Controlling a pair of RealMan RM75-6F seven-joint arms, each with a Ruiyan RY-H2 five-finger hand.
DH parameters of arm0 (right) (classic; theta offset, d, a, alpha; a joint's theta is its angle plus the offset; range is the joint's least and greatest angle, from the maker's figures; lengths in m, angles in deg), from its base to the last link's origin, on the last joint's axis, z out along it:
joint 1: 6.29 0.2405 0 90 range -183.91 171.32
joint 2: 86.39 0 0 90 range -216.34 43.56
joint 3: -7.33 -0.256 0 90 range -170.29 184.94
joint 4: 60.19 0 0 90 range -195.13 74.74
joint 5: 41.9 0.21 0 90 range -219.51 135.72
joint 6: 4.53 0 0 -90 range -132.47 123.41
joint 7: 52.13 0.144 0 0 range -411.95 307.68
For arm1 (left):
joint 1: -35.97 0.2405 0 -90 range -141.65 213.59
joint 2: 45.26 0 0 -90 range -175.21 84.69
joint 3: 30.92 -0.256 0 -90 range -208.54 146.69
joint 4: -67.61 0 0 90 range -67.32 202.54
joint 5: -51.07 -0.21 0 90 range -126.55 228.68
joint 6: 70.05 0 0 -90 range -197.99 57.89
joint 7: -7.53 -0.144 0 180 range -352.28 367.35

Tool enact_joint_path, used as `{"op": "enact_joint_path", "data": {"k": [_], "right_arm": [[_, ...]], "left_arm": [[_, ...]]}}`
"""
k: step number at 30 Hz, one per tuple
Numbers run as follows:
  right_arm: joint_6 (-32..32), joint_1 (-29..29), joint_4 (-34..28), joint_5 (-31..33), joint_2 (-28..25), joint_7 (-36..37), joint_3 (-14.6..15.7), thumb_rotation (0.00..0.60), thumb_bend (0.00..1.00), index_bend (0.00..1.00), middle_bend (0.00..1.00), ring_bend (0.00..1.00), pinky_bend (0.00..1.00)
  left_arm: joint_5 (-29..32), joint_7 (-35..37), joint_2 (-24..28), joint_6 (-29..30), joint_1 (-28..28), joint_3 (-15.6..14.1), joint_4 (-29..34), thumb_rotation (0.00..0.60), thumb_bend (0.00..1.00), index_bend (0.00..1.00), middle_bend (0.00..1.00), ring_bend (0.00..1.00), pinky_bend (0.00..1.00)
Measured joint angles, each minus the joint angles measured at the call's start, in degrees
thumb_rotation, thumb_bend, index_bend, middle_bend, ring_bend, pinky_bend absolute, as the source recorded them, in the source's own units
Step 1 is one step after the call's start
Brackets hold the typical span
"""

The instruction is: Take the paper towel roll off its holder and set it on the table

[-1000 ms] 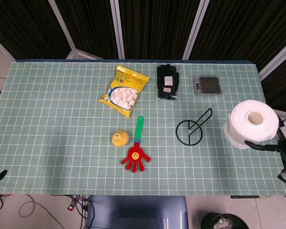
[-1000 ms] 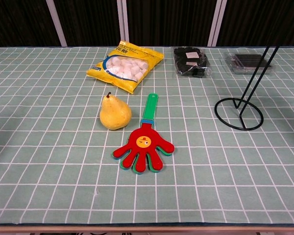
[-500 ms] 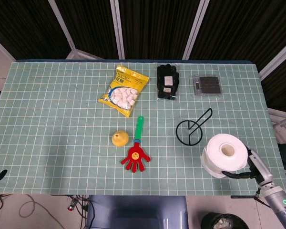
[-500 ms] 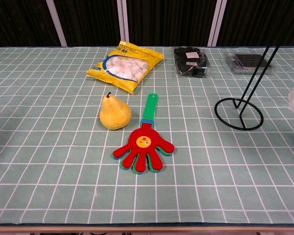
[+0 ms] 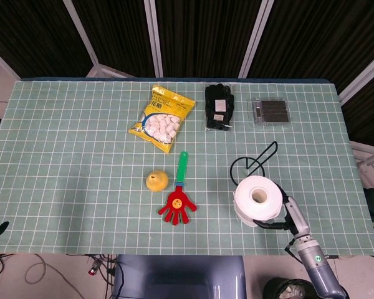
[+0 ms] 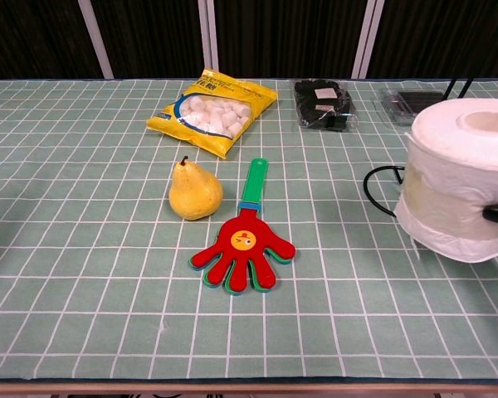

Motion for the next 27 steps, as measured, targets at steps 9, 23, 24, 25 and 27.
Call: {"op": "enact_joint_path", "data": {"k": [9,23,24,25,27], "right_arm": [[0.7,0.9,4.2,2.7,3.6,0.1,1.9,0.600,0.00,0.19,0.20,0.16,0.00],[3.4,2.2,5.4,6.2,6.0,-3.6,3.4,0.600,0.00,0.09,0.08,0.00,0.00],[3.7,2.3,5.4,6.3,5.9,-3.7,3.5,0.600,0.00,0.06,0.05,0.00,0.00],[4.2,2.5,5.2,6.3,5.5,-3.7,3.7,0.600,0.00,0.02,0.02,0.00,0.00],[5.0,2.9,5.0,6.2,4.7,-3.9,4.1,0.600,0.00,0.00,0.00,0.00,0.00]], "left_arm": [[0.2,-0.8,-0.2,-0.3,-0.1,0.0,0.1,0.600,0.12,0.14,0.00,0.00,0.00],[0.3,-0.4,0.0,-0.3,-0.1,0.0,0.1,0.600,0.12,0.14,0.00,0.00,0.00],[0.3,-0.4,0.0,-0.4,-0.1,0.0,0.1,0.600,0.12,0.14,0.00,0.00,0.00],[0.3,-0.4,0.0,-0.5,-0.1,0.0,0.1,0.600,0.12,0.14,0.00,0.00,0.00],[0.2,-0.6,0.0,-0.4,-0.1,-0.1,0.1,0.600,0.12,0.14,0.00,0.00,0.00]]}}
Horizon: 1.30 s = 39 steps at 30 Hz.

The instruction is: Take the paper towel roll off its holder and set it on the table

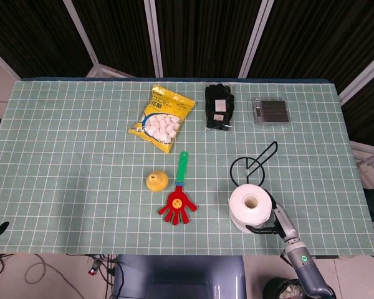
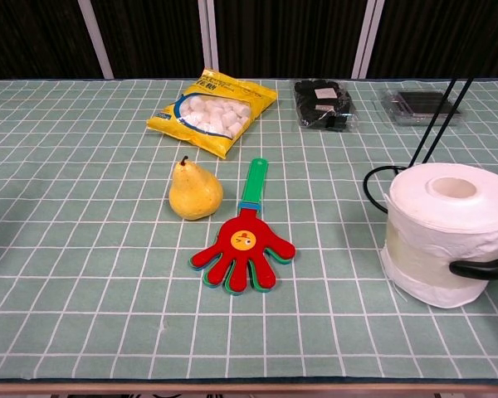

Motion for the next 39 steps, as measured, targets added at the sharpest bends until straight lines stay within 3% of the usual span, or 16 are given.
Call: {"op": "enact_joint_path", "data": {"k": [6,12,23,26,30,34,39], "right_arm": [[0.4,0.7,-1.8,-1.3,-3.8,1.5,0.6,0.600,0.00,0.00,0.00,0.00,0.00],[-2.5,-0.2,-4.8,-4.2,-10.9,3.3,1.8,0.600,0.00,0.00,0.00,0.00,0.00],[-16.9,-5.7,-9.2,-10.2,-33.4,4.0,4.3,0.600,0.00,0.00,0.00,0.00,0.00],[-19.6,-7.0,-9.0,-9.4,-34.3,-2.6,3.6,0.600,0.00,0.00,0.00,0.00,0.00],[-23.8,-8.5,-8.4,-9.1,-32.5,-17.9,2.7,0.600,0.00,0.00,0.00,0.00,0.00],[-27.7,-9.8,-7.3,-10.1,-29.3,-35.7,2.2,0.600,0.00,0.00,0.00,0.00,0.00],[-29.3,-10.4,-5.6,-11.8,-23.8,-48.1,2.2,0.600,0.00,0.00,0.00,0.00,0.00]], "left_arm": [[0.0,0.1,0.1,0.2,0.1,0.0,0.1,0.600,0.12,0.14,0.00,0.00,0.00],[-0.1,0.4,0.1,0.3,0.1,0.0,0.0,0.600,0.12,0.14,0.00,0.00,0.00],[-0.2,0.3,0.1,0.7,0.3,0.1,0.3,0.600,0.12,0.14,0.00,0.00,0.00],[-0.1,0.3,0.1,0.9,0.4,0.1,0.3,0.600,0.12,0.14,0.00,0.00,0.00],[0.0,0.6,0.2,0.9,0.4,0.2,0.2,0.600,0.12,0.14,0.00,0.00,0.00],[0.0,0.9,0.2,0.9,0.4,0.3,0.0,0.600,0.12,0.14,0.00,0.00,0.00],[0.3,1.1,0.3,0.8,0.4,0.4,-0.2,0.600,0.12,0.14,0.00,0.00,0.00]]}}
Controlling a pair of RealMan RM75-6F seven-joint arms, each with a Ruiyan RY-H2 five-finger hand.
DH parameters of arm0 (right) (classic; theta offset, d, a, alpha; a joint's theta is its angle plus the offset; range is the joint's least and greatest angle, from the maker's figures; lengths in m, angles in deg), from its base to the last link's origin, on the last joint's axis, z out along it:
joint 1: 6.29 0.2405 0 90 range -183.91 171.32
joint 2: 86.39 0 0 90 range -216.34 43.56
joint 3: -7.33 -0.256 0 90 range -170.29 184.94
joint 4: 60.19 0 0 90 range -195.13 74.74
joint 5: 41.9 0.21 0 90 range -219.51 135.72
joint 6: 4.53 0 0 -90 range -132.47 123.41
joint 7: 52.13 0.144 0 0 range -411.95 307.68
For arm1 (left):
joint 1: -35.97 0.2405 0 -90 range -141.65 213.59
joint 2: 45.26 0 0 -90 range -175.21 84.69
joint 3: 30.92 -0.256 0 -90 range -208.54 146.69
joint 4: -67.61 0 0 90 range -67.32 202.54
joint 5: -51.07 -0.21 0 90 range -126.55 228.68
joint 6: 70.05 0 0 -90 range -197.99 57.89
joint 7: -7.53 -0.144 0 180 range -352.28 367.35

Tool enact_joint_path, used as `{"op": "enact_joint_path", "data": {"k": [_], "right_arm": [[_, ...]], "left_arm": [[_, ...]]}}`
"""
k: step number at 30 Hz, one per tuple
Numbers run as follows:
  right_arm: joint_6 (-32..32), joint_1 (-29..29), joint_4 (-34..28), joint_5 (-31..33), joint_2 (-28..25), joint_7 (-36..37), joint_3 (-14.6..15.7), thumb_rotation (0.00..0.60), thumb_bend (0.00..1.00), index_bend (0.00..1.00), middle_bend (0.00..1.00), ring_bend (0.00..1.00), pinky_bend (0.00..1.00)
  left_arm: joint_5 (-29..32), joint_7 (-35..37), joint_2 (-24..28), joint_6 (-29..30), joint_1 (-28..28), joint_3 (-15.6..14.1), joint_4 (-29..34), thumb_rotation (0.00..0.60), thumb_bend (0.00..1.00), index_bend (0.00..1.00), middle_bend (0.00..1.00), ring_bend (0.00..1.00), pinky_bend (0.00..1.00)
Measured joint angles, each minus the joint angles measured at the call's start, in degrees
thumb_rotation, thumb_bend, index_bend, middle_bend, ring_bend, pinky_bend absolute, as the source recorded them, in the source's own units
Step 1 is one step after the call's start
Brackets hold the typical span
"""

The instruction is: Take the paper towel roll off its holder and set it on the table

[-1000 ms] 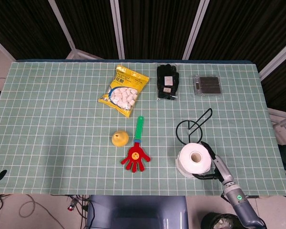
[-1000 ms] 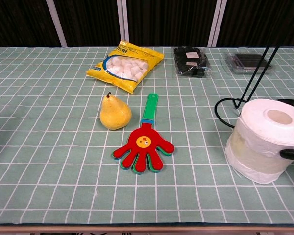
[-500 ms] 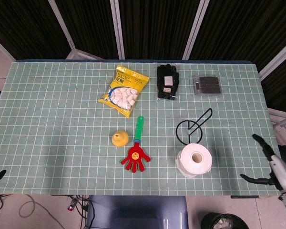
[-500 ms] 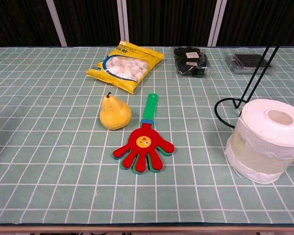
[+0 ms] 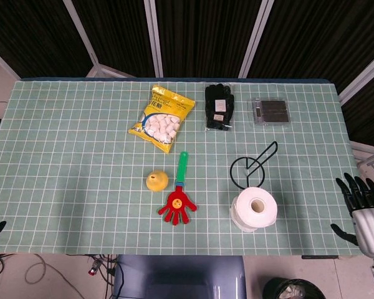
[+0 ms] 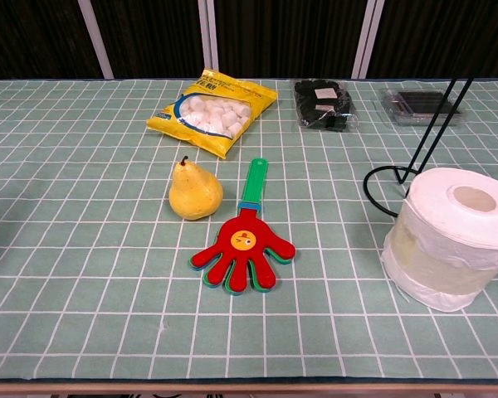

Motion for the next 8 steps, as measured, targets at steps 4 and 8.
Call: {"op": "enact_joint_path", "data": {"k": [4,8], "right_arm": [[-1.0,-0.5,1.4,0.0,2.2,-1.2,-0.4,0.600,0.00,0.00,0.00,0.00,0.00],[-1.0,-0.8,1.5,0.5,2.2,-0.9,-0.5,0.600,0.00,0.00,0.00,0.00,0.00]], "left_arm": [[0.2,0.2,0.0,-0.1,0.0,0.1,-0.2,0.600,0.12,0.14,0.00,0.00,0.00],[0.5,0.1,0.0,-0.5,-0.2,0.1,-0.3,0.600,0.12,0.14,0.00,0.00,0.00]]}}
